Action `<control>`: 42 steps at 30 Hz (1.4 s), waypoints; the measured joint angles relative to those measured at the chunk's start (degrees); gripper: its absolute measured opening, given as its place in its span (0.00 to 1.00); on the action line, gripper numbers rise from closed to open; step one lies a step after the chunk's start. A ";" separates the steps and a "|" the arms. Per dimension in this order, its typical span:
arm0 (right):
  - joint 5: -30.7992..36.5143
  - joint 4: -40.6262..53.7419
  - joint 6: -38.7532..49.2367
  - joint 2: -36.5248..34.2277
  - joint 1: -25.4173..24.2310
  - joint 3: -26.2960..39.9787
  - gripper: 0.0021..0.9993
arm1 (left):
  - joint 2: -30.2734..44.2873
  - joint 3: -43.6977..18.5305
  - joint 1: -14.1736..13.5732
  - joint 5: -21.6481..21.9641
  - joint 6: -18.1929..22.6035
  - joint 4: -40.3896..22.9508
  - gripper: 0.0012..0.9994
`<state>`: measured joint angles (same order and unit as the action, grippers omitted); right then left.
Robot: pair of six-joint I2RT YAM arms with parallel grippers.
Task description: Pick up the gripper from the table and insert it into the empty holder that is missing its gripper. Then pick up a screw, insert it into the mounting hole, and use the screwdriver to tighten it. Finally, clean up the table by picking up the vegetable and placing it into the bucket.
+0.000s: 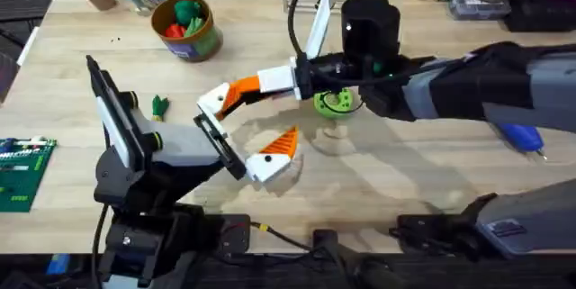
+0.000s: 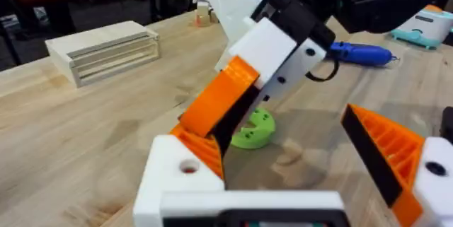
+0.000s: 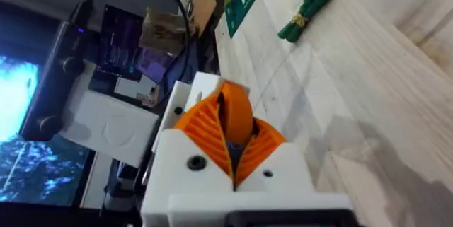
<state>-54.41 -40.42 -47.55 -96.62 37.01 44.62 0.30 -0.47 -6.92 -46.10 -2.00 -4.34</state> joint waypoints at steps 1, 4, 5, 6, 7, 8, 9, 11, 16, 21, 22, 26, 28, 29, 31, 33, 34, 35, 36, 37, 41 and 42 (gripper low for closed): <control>0.06 0.02 0.04 0.00 0.00 0.02 0.01 | 0.01 -0.01 0.00 0.09 0.00 0.00 0.99; 0.27 0.02 0.04 0.00 0.11 0.02 0.01 | 0.01 -0.02 0.00 0.26 0.00 0.00 0.99; 0.34 0.00 0.04 0.00 0.11 0.02 0.01 | 0.00 -0.02 0.00 0.30 0.00 0.00 0.99; 0.37 0.02 0.04 0.00 0.11 0.02 0.01 | 0.02 -0.02 0.00 0.30 0.00 -0.02 0.99; 0.37 0.02 0.04 0.00 0.11 0.02 0.01 | 0.00 -0.02 0.00 0.30 0.00 0.00 0.99; 0.37 0.02 0.04 0.00 0.11 0.02 0.01 | 0.00 -0.02 0.00 0.30 0.00 -0.02 0.99; 0.37 0.02 0.04 0.00 0.11 0.02 0.01 | 0.00 -0.02 0.00 0.30 0.00 -0.02 0.99; 0.37 0.02 0.04 0.00 0.11 0.02 0.01 | 0.01 -0.05 0.00 0.32 0.00 -0.15 0.99; 0.35 0.04 0.04 0.00 0.13 0.02 0.01 | 0.01 -0.11 0.00 0.34 0.00 -0.31 0.99; 0.39 0.02 0.04 0.00 0.20 0.04 0.06 | 0.02 -0.13 0.00 0.48 0.00 -0.33 0.99; 0.39 0.02 0.04 0.00 0.22 0.04 0.07 | 0.02 -0.13 0.00 0.49 0.00 -0.35 0.99; 0.39 0.04 0.02 0.00 0.22 0.04 0.09 | 0.00 -0.15 0.00 0.52 0.00 -0.35 0.99; 0.37 0.11 0.00 0.00 0.22 0.04 0.14 | 0.00 -0.15 0.00 0.53 0.03 -0.37 0.99; 0.37 0.13 -0.10 0.00 0.22 0.07 0.16 | 0.00 -0.17 0.00 0.54 0.04 -0.37 0.99; 0.27 0.15 -0.44 -0.05 0.20 0.07 0.23 | 0.01 -0.17 0.00 0.39 0.07 -0.39 0.99; -0.49 0.15 -0.63 -0.18 0.20 0.13 0.33 | 0.00 -0.22 0.00 -0.44 0.07 -0.46 0.99; -1.23 0.12 -0.71 -0.29 0.21 0.23 0.45 | 0.02 -0.24 -0.16 -2.22 0.17 -0.55 0.99; -2.32 0.08 -0.78 -0.53 0.61 0.46 0.60 | 0.02 -0.24 -0.96 -4.67 0.38 -0.70 0.99; -3.33 0.07 -0.79 -0.76 0.94 0.65 0.74 | 0.02 -0.24 -1.80 -6.30 0.50 -0.85 0.99; -4.31 0.10 -0.82 -0.90 1.22 0.70 0.86 | 0.02 -0.24 -2.34 -7.51 0.56 -0.99 0.99; -7.18 0.11 -0.86 -1.07 0.59 0.72 0.97 | 0.00 -0.24 -2.60 -10.72 0.72 -1.31 0.99; -7.71 0.11 -0.88 -1.07 0.11 0.74 0.97 | 0.01 -0.24 -2.60 -11.09 0.72 -1.36 0.99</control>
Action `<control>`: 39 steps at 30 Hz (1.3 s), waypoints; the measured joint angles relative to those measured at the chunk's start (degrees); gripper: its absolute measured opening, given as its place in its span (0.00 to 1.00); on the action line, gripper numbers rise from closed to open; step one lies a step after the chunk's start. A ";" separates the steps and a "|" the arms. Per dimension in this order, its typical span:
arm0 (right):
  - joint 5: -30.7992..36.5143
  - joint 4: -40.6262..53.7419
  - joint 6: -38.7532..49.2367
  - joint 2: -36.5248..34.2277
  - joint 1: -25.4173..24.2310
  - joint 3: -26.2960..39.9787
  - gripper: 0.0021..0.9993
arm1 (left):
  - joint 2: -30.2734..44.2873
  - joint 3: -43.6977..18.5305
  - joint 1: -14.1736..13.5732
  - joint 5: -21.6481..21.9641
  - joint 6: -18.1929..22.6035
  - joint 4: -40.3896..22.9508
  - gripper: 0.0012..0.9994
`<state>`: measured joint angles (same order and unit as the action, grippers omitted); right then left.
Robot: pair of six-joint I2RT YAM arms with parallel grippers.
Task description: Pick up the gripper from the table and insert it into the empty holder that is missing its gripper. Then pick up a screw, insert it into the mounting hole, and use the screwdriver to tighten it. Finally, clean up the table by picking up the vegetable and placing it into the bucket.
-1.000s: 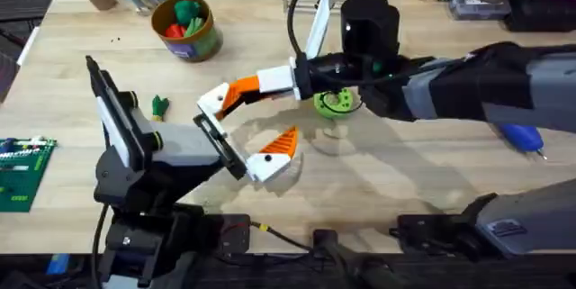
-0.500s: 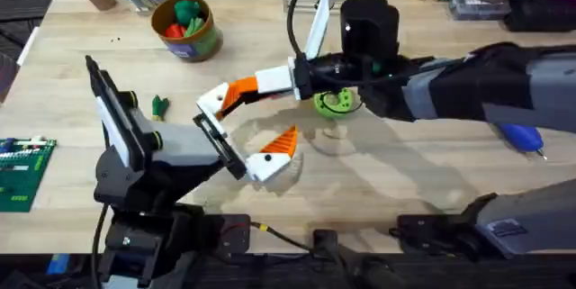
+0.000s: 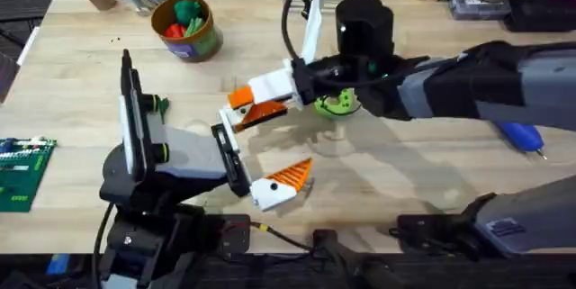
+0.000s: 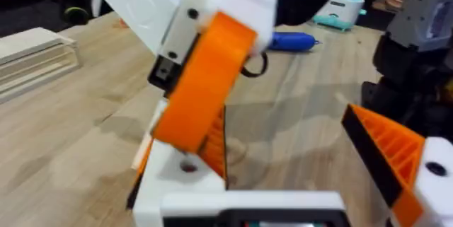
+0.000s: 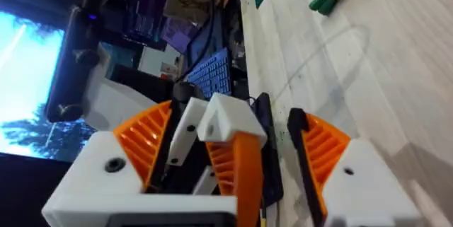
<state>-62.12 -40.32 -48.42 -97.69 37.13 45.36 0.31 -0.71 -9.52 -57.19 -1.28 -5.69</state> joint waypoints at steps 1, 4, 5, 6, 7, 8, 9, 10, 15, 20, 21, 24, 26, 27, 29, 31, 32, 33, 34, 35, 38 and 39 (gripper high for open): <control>-0.56 0.00 -0.02 -0.02 -0.53 0.02 0.97 | -0.02 0.00 0.00 -0.35 0.00 -0.07 0.99; -2.18 0.00 -0.19 0.00 -2.41 0.02 0.97 | -0.01 0.00 0.00 -0.83 0.02 -0.09 0.99; -2.64 0.00 -0.26 0.00 -3.10 0.02 0.97 | 0.00 0.00 0.00 -1.00 0.02 -0.11 0.99; -3.06 0.02 -0.44 0.00 -3.78 0.02 0.98 | 0.00 0.00 0.00 -1.17 0.02 -0.12 0.99; -3.52 0.00 -0.53 0.00 -4.71 0.02 0.98 | -0.02 0.00 0.00 -1.33 0.02 -0.13 0.99; -3.76 0.00 -0.65 0.00 -5.49 0.02 0.98 | -0.02 0.00 0.00 -1.38 0.02 -0.13 0.99; -3.98 0.00 -0.72 -0.01 -6.34 0.02 0.98 | 0.01 0.00 0.00 -1.46 0.01 -0.15 0.99; -4.15 0.00 -0.83 0.00 -7.24 0.02 0.98 | -0.01 0.00 0.00 -1.58 0.02 -0.15 0.99; -4.66 0.00 -0.85 0.00 -11.96 0.02 0.98 | 0.01 0.02 0.00 -1.64 0.02 -0.15 0.99; -4.80 0.00 -0.85 0.00 -16.64 0.02 0.98 | -0.02 0.02 0.00 -1.71 0.02 -0.16 0.99; -4.79 0.00 -0.85 0.00 -17.49 0.02 0.98 | 0.01 0.02 0.00 -1.73 0.02 -0.17 0.99; -4.10 -0.02 -0.80 0.00 -20.59 0.02 0.98 | 0.00 0.02 0.00 -1.73 0.01 -0.17 0.99; -3.36 -0.02 -0.53 0.00 -22.67 0.04 0.98 | -0.02 0.02 0.00 -1.73 0.02 -0.17 0.99; -3.18 0.03 -0.29 0.00 -23.66 0.12 0.98 | 0.01 0.02 0.00 -1.73 0.00 -0.17 0.99; -2.69 0.04 0.36 -0.02 -25.75 0.70 0.98 | -0.01 0.02 0.00 -1.73 0.02 -0.17 0.99; -2.32 0.05 1.06 0.00 -27.72 1.86 0.98 | 0.01 0.02 0.00 -1.73 0.02 -0.17 0.99; -2.07 0.03 1.59 0.00 -28.80 2.68 0.98 | -0.01 0.02 0.00 -1.73 0.01 -0.17 0.99; -1.76 0.02 2.15 0.00 -29.69 3.37 0.98 | 0.01 0.02 0.00 -1.73 0.00 -0.17 0.99; -1.14 -0.02 2.86 0.02 -30.62 4.12 0.98 | 0.00 0.02 0.00 -1.73 0.02 -0.17 0.99; -0.33 0.01 3.76 0.07 -31.42 4.71 0.98 | 0.01 0.02 0.00 -1.73 0.02 -0.17 0.99; 4.01 3.00 7.63 0.83 -33.70 6.49 0.98 | -0.01 0.02 0.00 -1.73 0.02 -0.17 0.99; 5.83 5.08 9.03 1.32 -34.34 7.23 0.98 | 0.01 0.02 0.00 -1.73 0.02 -0.17 0.99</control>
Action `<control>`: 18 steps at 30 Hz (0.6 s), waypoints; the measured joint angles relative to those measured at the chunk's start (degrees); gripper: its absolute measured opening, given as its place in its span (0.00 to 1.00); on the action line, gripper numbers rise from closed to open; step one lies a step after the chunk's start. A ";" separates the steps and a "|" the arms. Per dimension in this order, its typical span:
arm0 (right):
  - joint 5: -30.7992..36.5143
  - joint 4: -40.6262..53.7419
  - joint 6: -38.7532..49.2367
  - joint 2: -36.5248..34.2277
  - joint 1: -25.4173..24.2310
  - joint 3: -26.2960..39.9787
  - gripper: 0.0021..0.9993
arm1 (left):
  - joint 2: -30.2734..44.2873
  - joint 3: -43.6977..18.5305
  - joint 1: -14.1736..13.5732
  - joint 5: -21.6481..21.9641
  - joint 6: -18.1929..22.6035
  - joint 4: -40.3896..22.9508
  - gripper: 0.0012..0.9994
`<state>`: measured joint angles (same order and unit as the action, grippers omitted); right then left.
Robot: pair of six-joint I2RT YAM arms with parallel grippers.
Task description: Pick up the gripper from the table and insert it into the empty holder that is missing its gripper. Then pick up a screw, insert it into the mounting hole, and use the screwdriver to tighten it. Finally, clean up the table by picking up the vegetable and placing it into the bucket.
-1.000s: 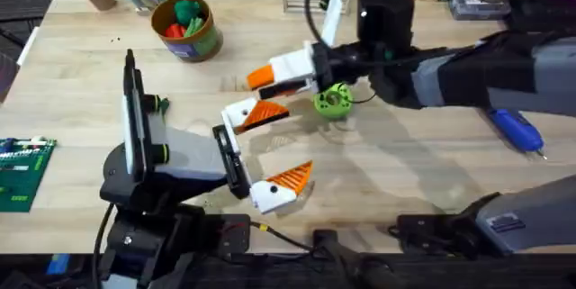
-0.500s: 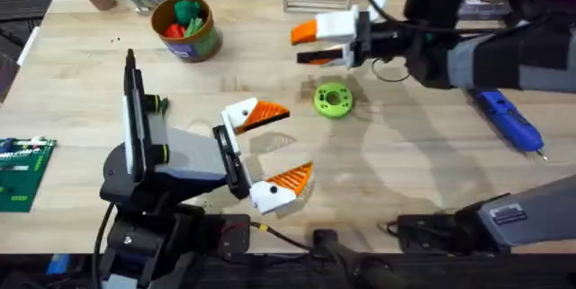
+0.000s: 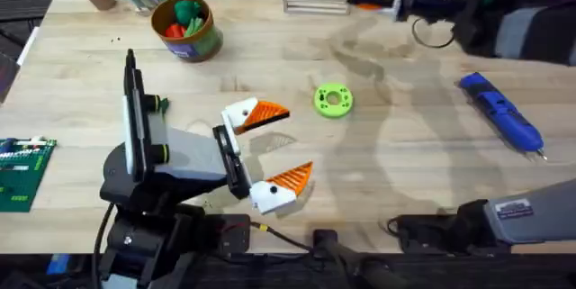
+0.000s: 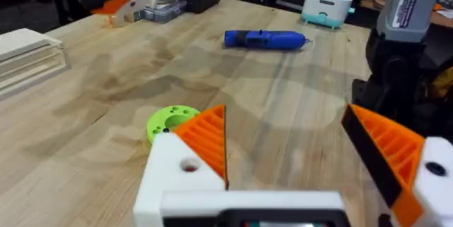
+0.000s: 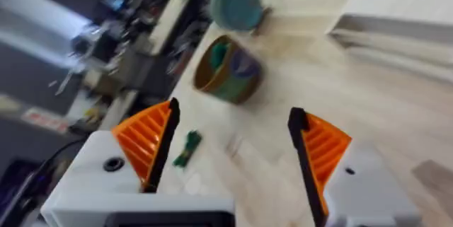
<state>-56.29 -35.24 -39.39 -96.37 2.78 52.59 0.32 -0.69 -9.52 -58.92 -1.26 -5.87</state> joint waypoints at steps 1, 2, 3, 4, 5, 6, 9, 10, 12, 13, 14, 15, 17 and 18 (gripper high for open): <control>1.61 2.11 1.26 0.44 -0.53 0.77 0.98 | 0.00 0.00 0.00 0.00 0.00 0.00 0.99; 3.30 4.68 2.71 0.92 -1.02 1.69 0.98 | 0.00 0.00 0.00 0.00 0.00 0.00 0.99; 5.23 8.29 4.57 1.51 -1.57 2.96 0.98 | 0.00 0.00 0.00 0.00 0.00 0.01 0.99; 6.90 11.60 6.29 2.08 -1.98 4.08 0.98 | -0.02 0.00 0.00 0.00 0.00 0.00 0.99; 8.99 16.28 8.75 2.89 -2.38 5.48 0.98 | -0.02 0.00 0.00 0.00 0.00 0.00 0.99; 11.07 21.30 11.25 3.81 -2.65 6.83 0.98 | -0.01 0.00 0.00 0.00 0.00 0.00 0.99; 17.74 35.70 19.46 7.22 -2.97 10.69 0.98 | -0.02 0.00 0.00 0.00 0.00 0.00 0.99; 20.03 39.97 22.42 8.61 -2.97 12.00 0.98 | -0.02 0.00 0.00 0.00 0.00 0.00 0.99; 23.99 46.88 28.19 11.45 -2.97 14.13 0.98 | -0.01 0.00 0.00 0.00 0.00 0.00 0.99; 25.54 49.48 30.63 12.76 -2.97 14.97 0.98 | -0.01 0.00 0.00 0.00 0.00 0.00 0.99; 27.32 52.59 33.67 14.51 -2.97 15.89 0.98 | -0.02 0.00 0.00 0.00 0.00 0.00 0.99; 28.86 54.61 36.03 16.03 -2.97 16.40 0.98 | -0.01 0.00 0.00 -0.02 0.00 0.00 0.99; 32.43 58.60 40.25 19.30 -2.97 17.03 0.98 | 0.00 0.00 0.00 0.00 0.00 0.00 0.99; 34.76 60.62 42.07 21.02 -2.96 17.12 0.98 | -0.02 0.00 0.00 -0.02 0.00 0.00 0.99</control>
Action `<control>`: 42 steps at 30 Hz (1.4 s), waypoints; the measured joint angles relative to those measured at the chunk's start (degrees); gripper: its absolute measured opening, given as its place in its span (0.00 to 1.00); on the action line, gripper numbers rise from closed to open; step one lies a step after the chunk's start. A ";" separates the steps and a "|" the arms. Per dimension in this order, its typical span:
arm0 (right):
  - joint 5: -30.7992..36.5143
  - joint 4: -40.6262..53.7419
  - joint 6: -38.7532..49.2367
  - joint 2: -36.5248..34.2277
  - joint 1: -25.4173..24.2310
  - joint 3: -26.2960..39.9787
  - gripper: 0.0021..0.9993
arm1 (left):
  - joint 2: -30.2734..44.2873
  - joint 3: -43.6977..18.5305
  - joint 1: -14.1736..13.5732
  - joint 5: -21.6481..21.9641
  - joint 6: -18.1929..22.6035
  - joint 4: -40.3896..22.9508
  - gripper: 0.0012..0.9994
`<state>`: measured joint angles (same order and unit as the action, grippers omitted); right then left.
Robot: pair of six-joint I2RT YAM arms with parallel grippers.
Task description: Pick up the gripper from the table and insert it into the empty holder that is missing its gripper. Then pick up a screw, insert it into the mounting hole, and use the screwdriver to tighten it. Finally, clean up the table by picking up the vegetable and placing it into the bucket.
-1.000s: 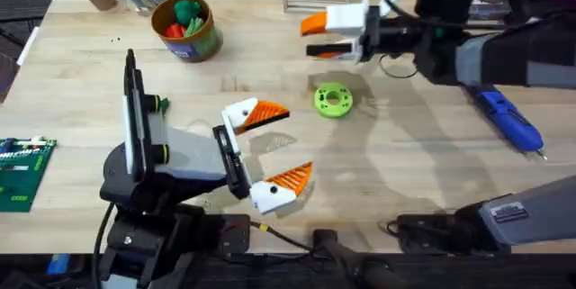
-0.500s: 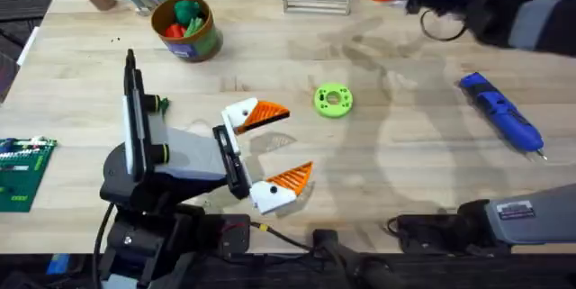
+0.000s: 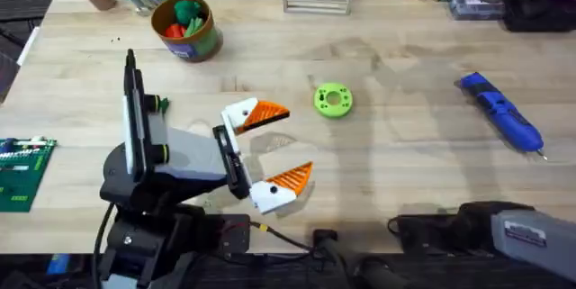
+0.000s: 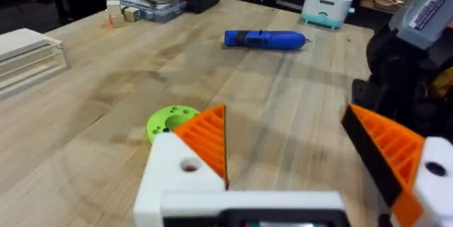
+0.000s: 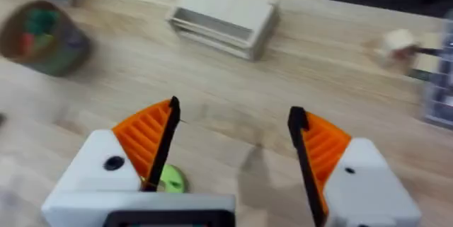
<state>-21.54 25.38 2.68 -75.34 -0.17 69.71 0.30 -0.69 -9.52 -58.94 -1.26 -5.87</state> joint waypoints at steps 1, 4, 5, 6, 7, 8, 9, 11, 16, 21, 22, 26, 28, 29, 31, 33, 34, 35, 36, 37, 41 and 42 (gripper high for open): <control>2.39 1.84 1.55 1.58 -0.01 0.00 0.98 | 0.01 0.00 0.00 0.00 0.00 0.00 0.99; 10.65 6.43 4.93 5.14 -0.01 0.02 0.99 | 0.01 0.00 0.00 0.00 0.00 0.00 0.99; 12.95 7.26 5.60 5.95 -0.01 0.02 0.99 | 0.00 0.00 0.00 0.00 0.00 0.00 0.99; 14.76 7.68 6.24 6.63 -0.01 0.02 0.99 | 0.02 0.00 0.00 0.00 0.00 0.00 0.99; 16.27 7.86 6.65 7.24 -0.01 0.02 0.99 | 0.01 0.00 0.00 0.00 0.00 0.00 0.99; 17.09 7.98 6.89 7.71 0.02 0.02 0.99 | 0.01 0.00 0.00 0.00 0.00 0.00 0.99; 17.65 8.16 7.12 8.20 0.14 0.02 0.98 | 0.00 0.00 0.00 0.00 0.00 0.00 0.99; 18.29 8.95 7.58 9.25 0.49 0.02 0.99 | 0.01 0.00 0.00 0.00 0.00 0.00 0.99; 14.67 14.27 8.09 10.32 0.79 0.02 0.99 | 0.02 0.00 0.00 0.00 0.00 0.00 0.99; 3.12 18.14 8.08 7.79 3.24 0.02 0.99 | 0.01 0.00 0.00 0.00 0.00 0.00 0.99; 2.28 19.32 8.23 7.05 4.60 0.02 0.99 | 0.00 0.00 0.00 0.00 0.00 0.00 0.99; 3.97 23.44 9.89 4.70 11.29 0.02 0.99 | 0.00 0.00 0.00 0.00 0.00 0.00 0.99; 5.63 24.17 10.68 3.77 14.95 0.02 0.99 | 0.02 0.00 0.00 0.00 0.00 0.00 0.99; 6.21 24.29 10.91 3.36 16.42 0.02 0.99 | 0.02 0.00 0.00 0.00 0.00 0.00 0.99; 7.26 24.36 11.27 2.40 19.19 0.02 0.99 | 0.01 0.00 0.00 0.00 0.00 0.00 0.99; 7.88 24.38 11.40 1.18 21.25 0.02 0.99 | 0.00 0.00 0.00 0.00 0.00 0.00 0.99; 8.15 24.36 11.49 0.39 22.10 0.02 0.99 | 0.01 0.00 0.00 0.00 0.00 0.00 0.99; 8.30 24.36 11.52 -0.57 22.84 0.02 0.99 | 0.00 0.00 0.00 0.00 0.00 0.00 0.99; 8.47 24.36 11.54 -1.45 23.41 0.02 0.99 | 0.02 0.00 0.00 0.00 0.00 0.00 0.99; 8.60 24.36 11.54 -2.49 23.95 0.02 0.99 | 0.01 0.00 0.00 0.00 0.00 0.00 0.99; 8.71 23.97 11.54 -6.69 25.59 0.02 0.99 | 0.00 0.00 0.00 0.00 0.00 0.00 0.99; 8.83 23.90 11.54 -7.78 25.99 0.02 0.99 | 0.00 0.00 0.00 0.00 0.00 0.00 0.99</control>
<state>-12.71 49.28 14.22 -83.12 25.82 69.73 0.30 -0.69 -9.52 -58.94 -1.26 -5.87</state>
